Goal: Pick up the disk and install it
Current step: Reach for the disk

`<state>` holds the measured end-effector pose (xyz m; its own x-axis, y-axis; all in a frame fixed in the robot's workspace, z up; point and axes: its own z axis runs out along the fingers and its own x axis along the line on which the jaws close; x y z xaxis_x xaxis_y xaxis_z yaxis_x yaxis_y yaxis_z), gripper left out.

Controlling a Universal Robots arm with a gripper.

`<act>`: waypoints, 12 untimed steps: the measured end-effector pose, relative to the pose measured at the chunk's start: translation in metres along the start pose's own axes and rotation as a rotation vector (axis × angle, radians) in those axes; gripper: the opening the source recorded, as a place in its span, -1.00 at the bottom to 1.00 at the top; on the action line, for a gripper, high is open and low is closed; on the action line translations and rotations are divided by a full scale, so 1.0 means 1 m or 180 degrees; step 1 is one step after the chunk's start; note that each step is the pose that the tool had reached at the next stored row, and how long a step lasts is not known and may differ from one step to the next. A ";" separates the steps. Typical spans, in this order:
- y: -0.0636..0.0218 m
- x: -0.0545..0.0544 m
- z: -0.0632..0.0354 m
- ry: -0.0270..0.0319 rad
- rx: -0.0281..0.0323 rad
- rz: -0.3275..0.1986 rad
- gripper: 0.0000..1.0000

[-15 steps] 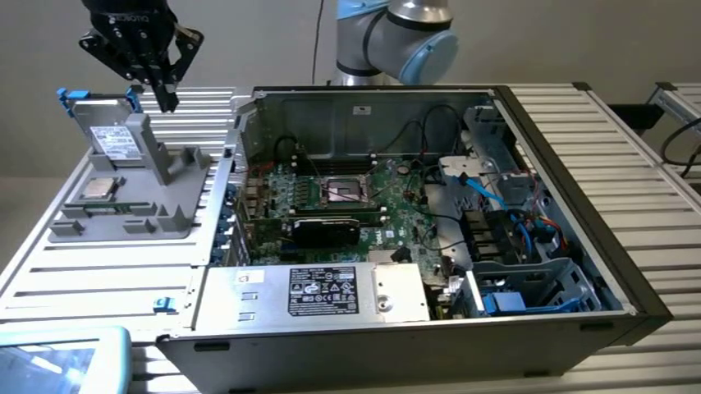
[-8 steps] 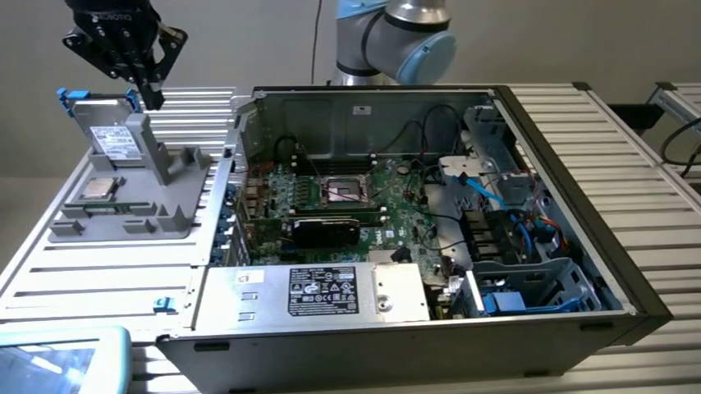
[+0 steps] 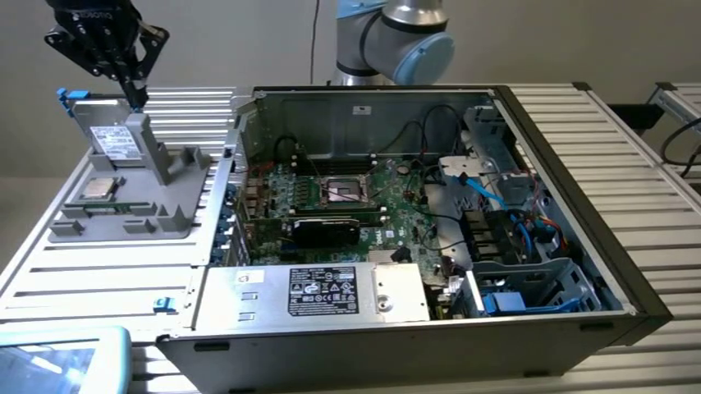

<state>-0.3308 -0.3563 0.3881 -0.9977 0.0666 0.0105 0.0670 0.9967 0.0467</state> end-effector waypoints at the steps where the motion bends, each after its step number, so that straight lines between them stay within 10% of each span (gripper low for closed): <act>1: 0.0002 0.002 0.0001 0.0003 0.0000 0.0000 -0.79; 12: 0.0029 0.029 0.0007 0.0030 0.0002 0.0001 -0.79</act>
<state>-0.3599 -0.3515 0.3878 -0.9976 0.0665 0.0200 0.0674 0.9967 0.0460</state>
